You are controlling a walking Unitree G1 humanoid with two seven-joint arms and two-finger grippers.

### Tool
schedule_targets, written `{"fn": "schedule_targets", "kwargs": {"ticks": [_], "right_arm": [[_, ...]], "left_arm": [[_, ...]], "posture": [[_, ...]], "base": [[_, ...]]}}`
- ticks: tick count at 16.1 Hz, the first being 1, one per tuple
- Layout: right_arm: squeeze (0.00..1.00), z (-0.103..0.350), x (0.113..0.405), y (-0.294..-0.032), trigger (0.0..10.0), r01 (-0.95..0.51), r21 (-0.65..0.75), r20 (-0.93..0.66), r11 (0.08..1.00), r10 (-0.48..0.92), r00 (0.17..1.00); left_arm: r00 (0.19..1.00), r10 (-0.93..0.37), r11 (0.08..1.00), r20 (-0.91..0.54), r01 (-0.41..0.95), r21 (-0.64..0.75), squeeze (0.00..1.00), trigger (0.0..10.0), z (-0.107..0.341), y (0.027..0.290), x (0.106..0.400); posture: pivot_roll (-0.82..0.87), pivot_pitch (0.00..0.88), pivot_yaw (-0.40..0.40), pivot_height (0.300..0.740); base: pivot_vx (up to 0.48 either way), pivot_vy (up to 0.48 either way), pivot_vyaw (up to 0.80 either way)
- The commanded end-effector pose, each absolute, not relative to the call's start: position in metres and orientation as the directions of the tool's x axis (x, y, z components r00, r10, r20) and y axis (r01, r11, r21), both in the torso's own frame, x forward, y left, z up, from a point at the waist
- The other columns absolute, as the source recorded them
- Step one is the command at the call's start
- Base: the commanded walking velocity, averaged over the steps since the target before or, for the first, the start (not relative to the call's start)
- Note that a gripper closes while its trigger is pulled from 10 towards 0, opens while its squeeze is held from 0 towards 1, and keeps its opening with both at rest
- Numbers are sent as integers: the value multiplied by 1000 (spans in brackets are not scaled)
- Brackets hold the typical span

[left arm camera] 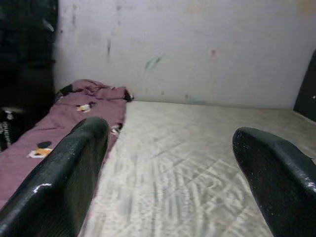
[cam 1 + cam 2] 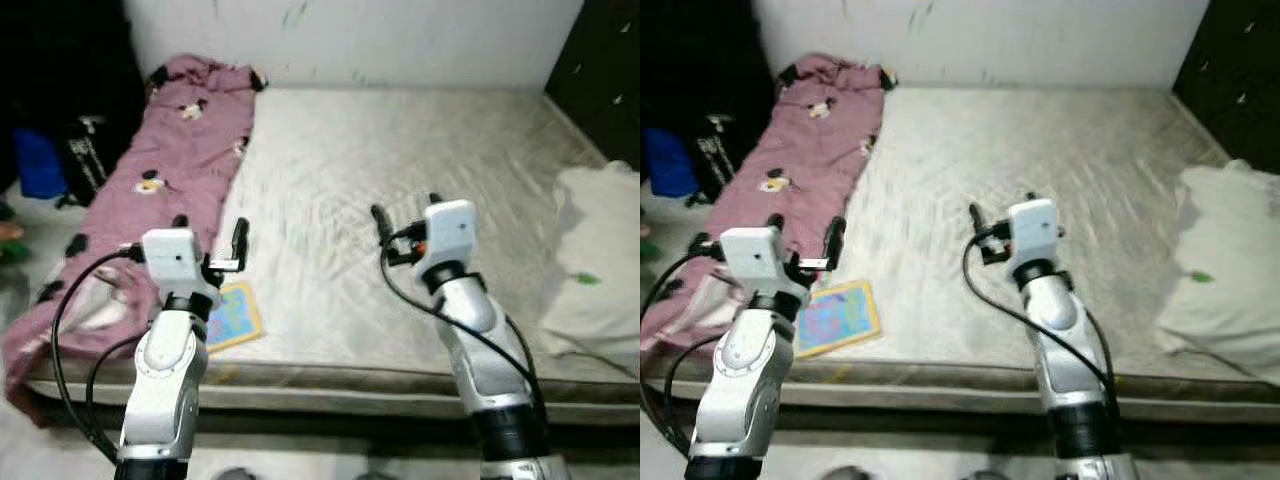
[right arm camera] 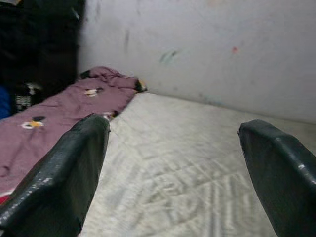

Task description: Clean up the room

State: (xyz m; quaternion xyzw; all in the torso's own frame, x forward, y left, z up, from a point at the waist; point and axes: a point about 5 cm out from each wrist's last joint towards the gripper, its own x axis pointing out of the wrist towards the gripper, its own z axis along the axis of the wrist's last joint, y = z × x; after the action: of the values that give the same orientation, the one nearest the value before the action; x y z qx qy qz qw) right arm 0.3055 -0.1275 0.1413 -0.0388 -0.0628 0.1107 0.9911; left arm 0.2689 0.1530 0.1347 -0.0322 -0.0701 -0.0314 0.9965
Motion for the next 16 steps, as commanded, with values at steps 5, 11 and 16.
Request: {"fn": "schedule_targets", "kwargs": {"ticks": [5, 11, 16], "right_arm": [[0, 144, 306, -122, 10000, -229, -90, 127, 969, 239, 963], [0, 144, 307, -122, 10000, -233, -97, 127, 968, 244, 961], [0, 145, 308, -121, 10000, -230, -92, 128, 969, 241, 962]], "left_arm": [[988, -44, 998, 146, 51, -46, 0, 10000, 136, 159, 270], [988, -35, 997, 152, 45, -63, 0, 10000, 137, 159, 270], [982, -60, 995, 177, 73, -66, 0, 10000, 140, 158, 269]], "posture": [[5, 0, 16, 740], [6, 0, 12, 740], [5, 0, 15, 740]], "base": [[0, -480, 0], [0, -327, 277], [58, 0, 0]]}}
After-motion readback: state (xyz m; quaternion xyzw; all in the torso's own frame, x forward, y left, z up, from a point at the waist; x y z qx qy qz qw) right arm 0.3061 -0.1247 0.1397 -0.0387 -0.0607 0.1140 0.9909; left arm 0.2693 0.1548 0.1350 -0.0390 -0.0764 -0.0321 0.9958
